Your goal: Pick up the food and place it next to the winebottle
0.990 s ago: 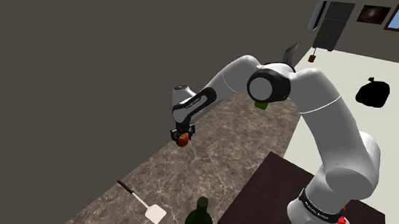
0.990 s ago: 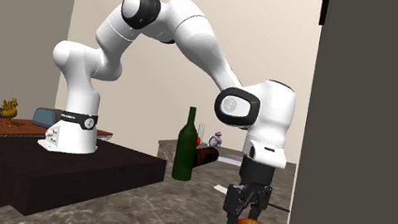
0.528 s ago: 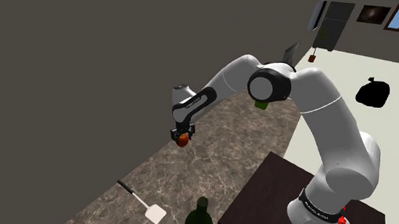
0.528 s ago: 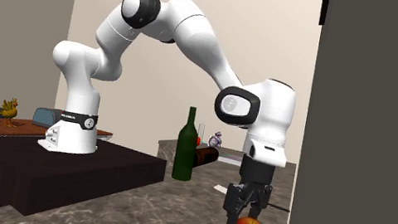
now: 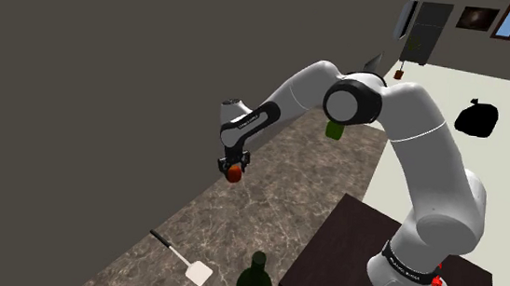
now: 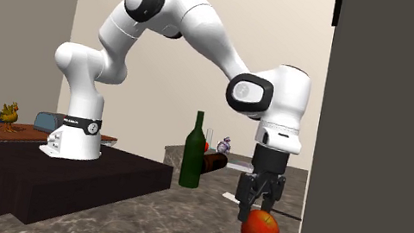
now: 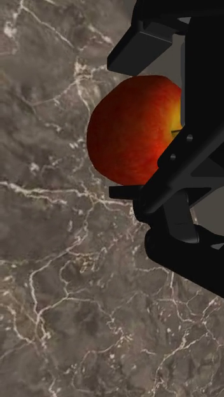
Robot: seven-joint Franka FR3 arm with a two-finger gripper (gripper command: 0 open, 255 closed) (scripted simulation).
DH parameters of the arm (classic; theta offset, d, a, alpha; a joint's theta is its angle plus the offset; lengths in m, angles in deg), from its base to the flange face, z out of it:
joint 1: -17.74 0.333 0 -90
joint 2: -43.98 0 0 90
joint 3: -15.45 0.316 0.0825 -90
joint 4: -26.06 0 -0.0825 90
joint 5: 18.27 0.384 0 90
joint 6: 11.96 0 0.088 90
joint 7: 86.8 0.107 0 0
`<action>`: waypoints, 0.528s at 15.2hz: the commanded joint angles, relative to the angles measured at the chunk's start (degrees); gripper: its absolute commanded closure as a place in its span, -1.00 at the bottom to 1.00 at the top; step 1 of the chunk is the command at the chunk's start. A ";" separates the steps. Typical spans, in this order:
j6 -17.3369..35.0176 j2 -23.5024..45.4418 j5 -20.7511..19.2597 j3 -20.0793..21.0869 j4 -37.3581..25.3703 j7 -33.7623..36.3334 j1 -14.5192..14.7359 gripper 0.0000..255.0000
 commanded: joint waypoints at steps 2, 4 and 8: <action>-1.41 -1.64 0.11 0.10 0.23 -0.05 -0.05 1.00; -2.33 -2.74 0.19 0.17 0.41 -0.09 -0.10 1.00; -4.27 -4.81 0.35 0.30 0.55 -0.19 -0.18 1.00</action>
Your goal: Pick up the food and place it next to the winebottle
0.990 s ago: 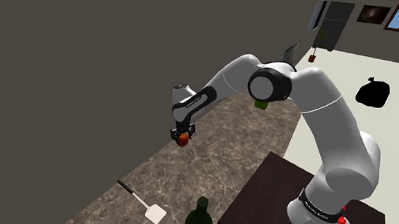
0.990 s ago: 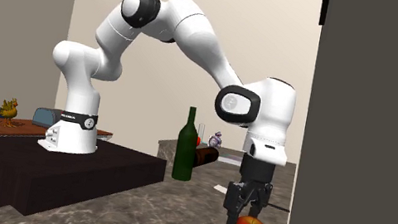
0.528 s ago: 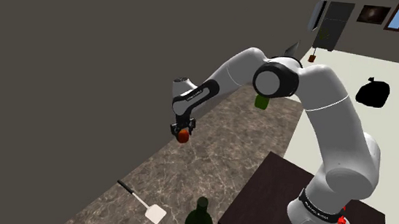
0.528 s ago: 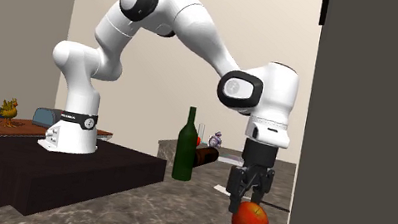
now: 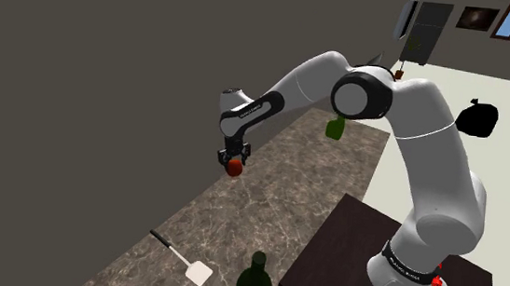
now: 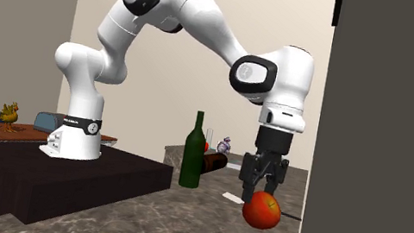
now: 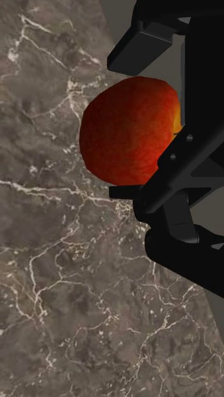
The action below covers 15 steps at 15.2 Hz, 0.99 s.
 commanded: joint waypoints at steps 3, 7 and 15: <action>-1.95 -2.06 0.16 0.13 0.13 -0.08 -0.07 1.00; -4.06 -3.91 0.32 0.24 -0.14 -0.18 -0.14 1.00; -8.52 -7.22 0.62 0.43 -1.29 -0.38 -0.25 1.00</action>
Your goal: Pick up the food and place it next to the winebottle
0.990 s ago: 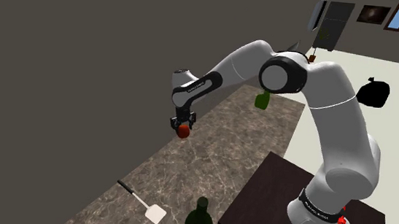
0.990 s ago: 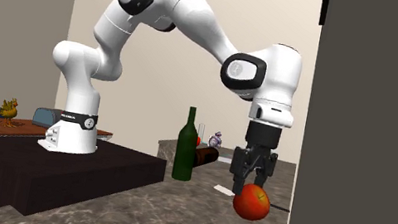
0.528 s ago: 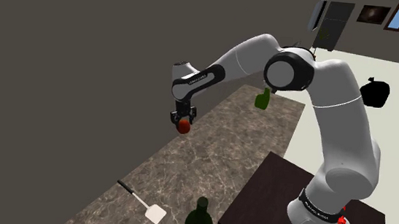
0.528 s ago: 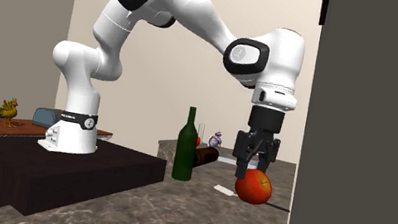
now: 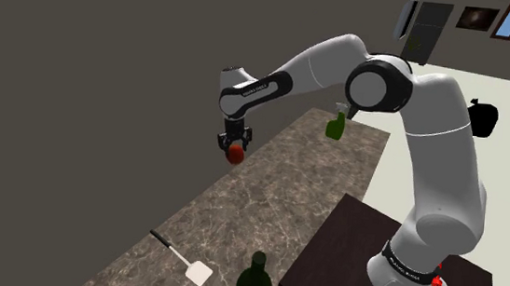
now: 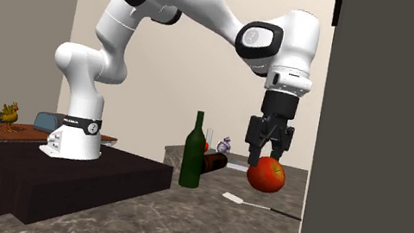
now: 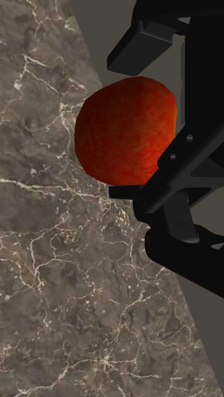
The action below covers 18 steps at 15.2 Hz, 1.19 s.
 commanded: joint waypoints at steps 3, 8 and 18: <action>-2.28 -1.52 0.14 0.09 -0.75 -0.04 -0.01 1.00; -5.31 -3.16 0.30 0.18 -2.14 -0.16 -0.05 1.00; -11.76 -5.68 0.57 0.31 -6.07 -0.37 -0.07 1.00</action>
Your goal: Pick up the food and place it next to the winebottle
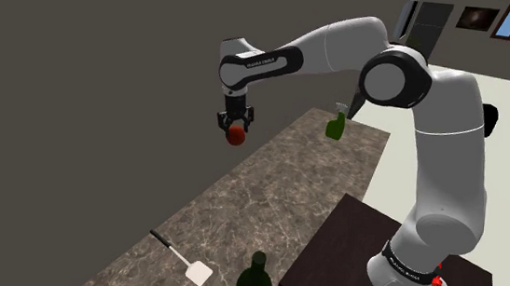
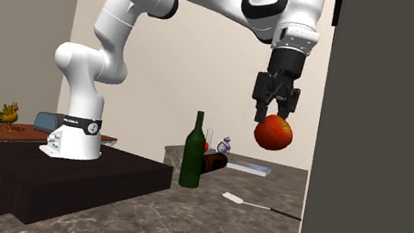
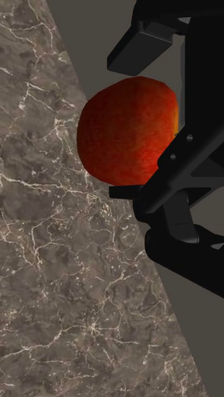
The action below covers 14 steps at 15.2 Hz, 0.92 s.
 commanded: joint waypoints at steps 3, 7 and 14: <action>-2.83 -0.61 0.08 0.05 -2.23 -0.07 0.03 1.00; -5.63 -1.16 0.15 0.08 -4.48 -0.13 0.06 1.00; -10.80 -1.59 0.21 0.13 -9.22 -0.23 0.14 1.00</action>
